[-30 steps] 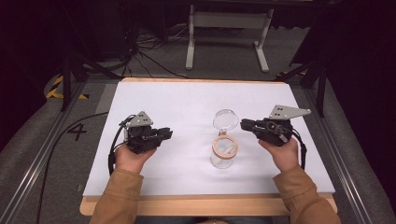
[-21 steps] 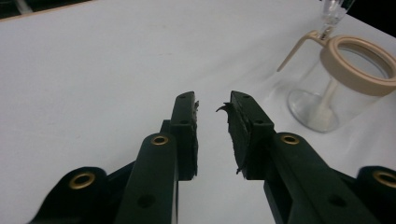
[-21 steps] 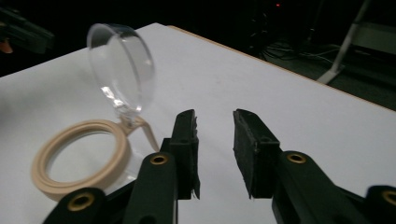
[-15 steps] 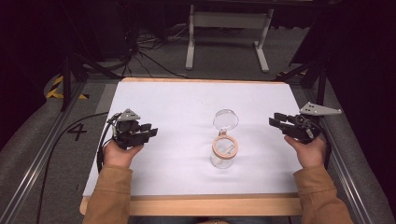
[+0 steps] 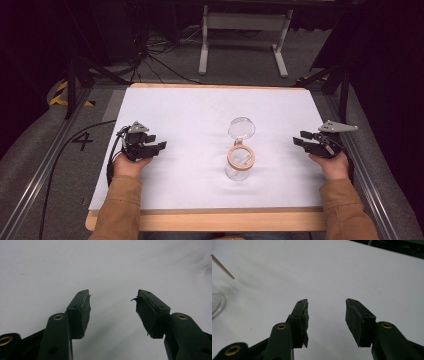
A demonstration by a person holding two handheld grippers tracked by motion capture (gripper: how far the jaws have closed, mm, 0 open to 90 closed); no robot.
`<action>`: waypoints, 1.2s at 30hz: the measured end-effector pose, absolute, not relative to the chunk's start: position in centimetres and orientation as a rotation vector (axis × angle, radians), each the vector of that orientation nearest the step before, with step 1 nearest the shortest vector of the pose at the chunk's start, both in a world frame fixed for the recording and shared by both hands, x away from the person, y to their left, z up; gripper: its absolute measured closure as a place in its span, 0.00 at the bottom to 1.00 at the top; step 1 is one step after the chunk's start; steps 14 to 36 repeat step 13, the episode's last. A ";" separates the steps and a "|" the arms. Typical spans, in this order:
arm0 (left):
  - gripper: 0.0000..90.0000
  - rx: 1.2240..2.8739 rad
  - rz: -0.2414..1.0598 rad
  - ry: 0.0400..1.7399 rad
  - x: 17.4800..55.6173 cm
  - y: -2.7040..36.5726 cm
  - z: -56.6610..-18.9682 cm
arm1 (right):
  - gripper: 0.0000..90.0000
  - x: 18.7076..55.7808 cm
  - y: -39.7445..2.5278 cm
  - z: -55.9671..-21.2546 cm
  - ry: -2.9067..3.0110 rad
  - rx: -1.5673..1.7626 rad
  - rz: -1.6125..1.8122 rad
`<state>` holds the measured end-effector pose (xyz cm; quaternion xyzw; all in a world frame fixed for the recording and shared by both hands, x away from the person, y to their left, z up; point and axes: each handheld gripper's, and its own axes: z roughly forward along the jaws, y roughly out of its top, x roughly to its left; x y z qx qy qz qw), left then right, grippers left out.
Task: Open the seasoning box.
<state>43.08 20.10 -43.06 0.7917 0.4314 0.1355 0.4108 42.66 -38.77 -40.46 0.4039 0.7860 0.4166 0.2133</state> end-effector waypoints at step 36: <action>0.44 2.056 0.379 1.034 43.0 18.7 -44.3 | 0.56 43.7 -38.8 -43.2 2.213 1.264 1.118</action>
